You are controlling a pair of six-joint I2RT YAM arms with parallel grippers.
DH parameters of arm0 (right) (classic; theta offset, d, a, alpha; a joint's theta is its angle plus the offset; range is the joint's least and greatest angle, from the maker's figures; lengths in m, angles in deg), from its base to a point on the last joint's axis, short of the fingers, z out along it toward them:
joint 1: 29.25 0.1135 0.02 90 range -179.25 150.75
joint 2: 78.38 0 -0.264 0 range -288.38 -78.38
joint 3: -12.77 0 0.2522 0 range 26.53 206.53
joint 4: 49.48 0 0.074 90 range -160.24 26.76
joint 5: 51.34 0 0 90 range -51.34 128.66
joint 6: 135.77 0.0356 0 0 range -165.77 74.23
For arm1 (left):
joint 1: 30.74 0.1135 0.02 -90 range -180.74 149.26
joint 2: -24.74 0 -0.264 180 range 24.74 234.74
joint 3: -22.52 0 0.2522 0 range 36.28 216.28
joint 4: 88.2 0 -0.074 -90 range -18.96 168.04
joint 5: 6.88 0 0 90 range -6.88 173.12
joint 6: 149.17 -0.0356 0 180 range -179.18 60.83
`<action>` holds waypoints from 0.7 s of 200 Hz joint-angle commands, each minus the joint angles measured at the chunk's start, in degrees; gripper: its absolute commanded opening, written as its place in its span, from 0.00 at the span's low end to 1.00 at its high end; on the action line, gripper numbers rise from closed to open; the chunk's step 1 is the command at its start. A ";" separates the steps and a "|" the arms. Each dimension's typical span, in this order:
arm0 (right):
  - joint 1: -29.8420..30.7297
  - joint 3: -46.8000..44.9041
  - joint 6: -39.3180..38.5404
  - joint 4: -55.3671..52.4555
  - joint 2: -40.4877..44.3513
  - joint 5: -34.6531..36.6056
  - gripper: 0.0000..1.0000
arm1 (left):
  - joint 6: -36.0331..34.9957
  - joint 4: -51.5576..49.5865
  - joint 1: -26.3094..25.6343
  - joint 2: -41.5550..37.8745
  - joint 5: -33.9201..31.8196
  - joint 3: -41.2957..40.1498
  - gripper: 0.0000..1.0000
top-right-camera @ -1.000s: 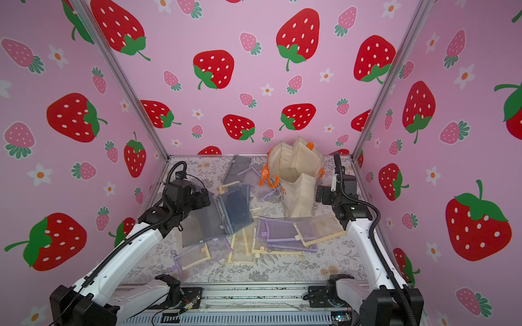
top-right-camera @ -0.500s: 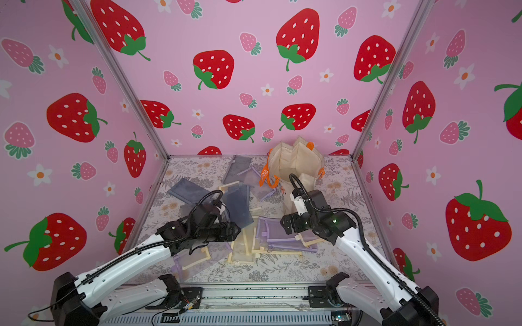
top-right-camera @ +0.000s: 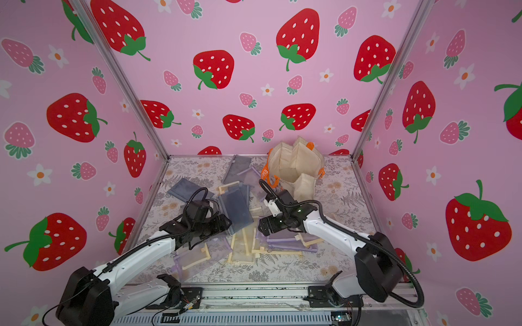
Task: Put the pencil pouch into the canvas bag
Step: Pick up the pencil pouch.
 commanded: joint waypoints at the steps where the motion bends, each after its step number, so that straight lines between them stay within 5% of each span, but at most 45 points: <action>1: 0.47 5.15 0.82 4.99 -5.98 0.07 0.94 | -0.83 6.58 2.07 3.19 5.07 -0.28 0.80; 64: 0.39 18.27 1.37 7.01 -24.62 -2.72 0.78 | -1.25 14.45 4.60 10.93 7.96 -1.54 0.67; 140: 0.95 18.32 3.69 11.48 -28.56 -9.33 0.50 | 0.05 21.30 4.72 13.91 10.00 -4.61 0.61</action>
